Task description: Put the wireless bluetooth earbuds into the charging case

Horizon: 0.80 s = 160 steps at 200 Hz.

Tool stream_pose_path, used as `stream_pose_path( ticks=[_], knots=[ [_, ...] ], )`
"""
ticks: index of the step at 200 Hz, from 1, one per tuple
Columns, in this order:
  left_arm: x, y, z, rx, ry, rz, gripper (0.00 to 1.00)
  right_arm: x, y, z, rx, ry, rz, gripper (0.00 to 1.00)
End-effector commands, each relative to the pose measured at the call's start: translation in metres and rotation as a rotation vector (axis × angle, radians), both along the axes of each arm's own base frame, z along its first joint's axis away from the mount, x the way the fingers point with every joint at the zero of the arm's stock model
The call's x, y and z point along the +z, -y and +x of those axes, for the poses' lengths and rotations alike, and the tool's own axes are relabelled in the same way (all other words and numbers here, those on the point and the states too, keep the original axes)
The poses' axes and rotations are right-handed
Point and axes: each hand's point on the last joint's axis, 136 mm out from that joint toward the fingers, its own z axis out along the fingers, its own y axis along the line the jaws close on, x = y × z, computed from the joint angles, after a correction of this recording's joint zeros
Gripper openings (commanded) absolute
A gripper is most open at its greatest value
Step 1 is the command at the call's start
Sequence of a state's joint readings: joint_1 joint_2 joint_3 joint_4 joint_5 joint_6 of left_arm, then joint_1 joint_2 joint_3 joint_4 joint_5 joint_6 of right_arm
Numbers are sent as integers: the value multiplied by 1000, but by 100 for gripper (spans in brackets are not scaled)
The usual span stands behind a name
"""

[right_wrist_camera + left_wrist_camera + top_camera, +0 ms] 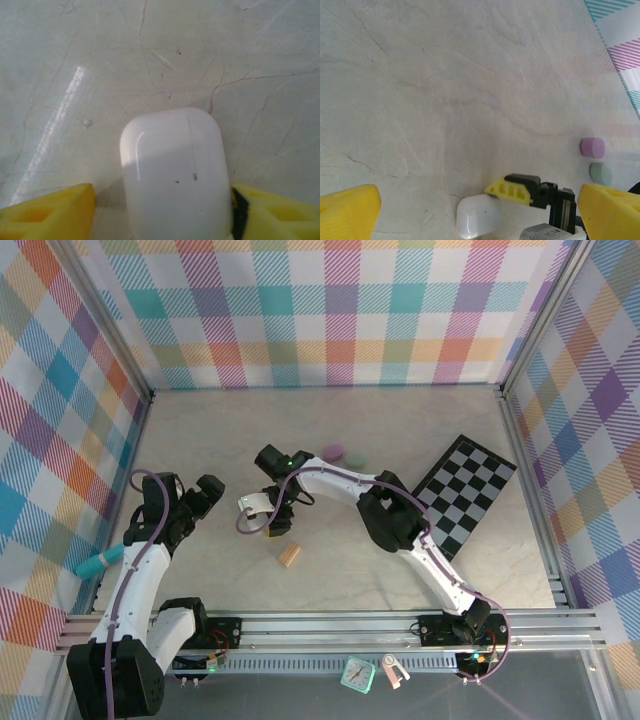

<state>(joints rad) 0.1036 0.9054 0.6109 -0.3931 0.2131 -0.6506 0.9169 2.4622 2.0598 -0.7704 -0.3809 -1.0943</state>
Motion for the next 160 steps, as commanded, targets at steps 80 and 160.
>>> stream_pose_path(
  ticks=[80,160],
  knots=[
    [2,1,-6,-41,6,26,100,9,6,8,-61,76,8,42],
    [46,60,15,-323,301,-77,100,61,65,37,-307,263,136,41]
  ],
)
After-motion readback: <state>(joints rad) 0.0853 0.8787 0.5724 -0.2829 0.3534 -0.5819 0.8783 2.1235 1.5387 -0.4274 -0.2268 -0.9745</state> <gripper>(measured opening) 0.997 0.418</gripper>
